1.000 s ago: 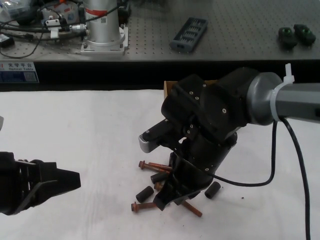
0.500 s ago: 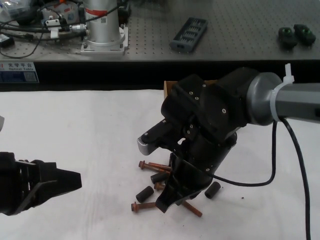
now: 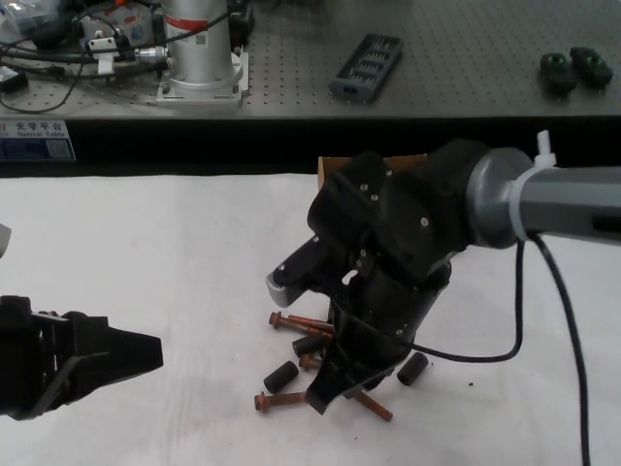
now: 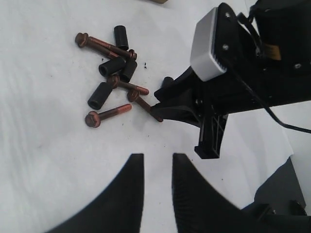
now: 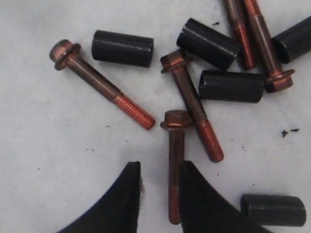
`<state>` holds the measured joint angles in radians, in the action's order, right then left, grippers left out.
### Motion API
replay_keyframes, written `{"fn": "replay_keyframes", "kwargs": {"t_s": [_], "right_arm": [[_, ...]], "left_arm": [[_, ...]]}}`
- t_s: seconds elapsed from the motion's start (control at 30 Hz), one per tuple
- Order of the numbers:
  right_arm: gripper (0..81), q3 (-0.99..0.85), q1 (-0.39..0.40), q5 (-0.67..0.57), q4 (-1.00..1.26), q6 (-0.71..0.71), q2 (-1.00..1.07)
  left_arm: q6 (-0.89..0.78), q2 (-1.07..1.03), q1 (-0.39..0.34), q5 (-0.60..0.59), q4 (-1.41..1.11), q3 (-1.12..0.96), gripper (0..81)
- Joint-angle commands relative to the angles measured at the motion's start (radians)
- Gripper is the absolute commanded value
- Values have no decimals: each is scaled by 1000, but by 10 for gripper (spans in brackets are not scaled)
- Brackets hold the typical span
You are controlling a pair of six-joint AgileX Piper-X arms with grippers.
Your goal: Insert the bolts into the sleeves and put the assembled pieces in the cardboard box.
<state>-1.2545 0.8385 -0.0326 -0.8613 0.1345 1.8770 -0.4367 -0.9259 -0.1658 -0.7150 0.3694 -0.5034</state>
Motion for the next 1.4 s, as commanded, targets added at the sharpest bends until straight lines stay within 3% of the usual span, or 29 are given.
{"fn": "replay_keyframes", "kwargs": {"t_s": [0.0,0.23,0.73,1.37], "right_arm": [[208,-9,2,0,-11,-21,15],[208,-9,2,0,-11,-29,66],[208,-10,-1,33,72,-29,66],[208,-7,-6,83,19,-29,102]], "left_arm": [[-7,-1,4,-16,-5,-12,158],[-7,3,4,-78,-5,-14,158],[-7,5,4,-81,-5,-20,158],[-7,47,4,-83,-5,-20,158]]}}
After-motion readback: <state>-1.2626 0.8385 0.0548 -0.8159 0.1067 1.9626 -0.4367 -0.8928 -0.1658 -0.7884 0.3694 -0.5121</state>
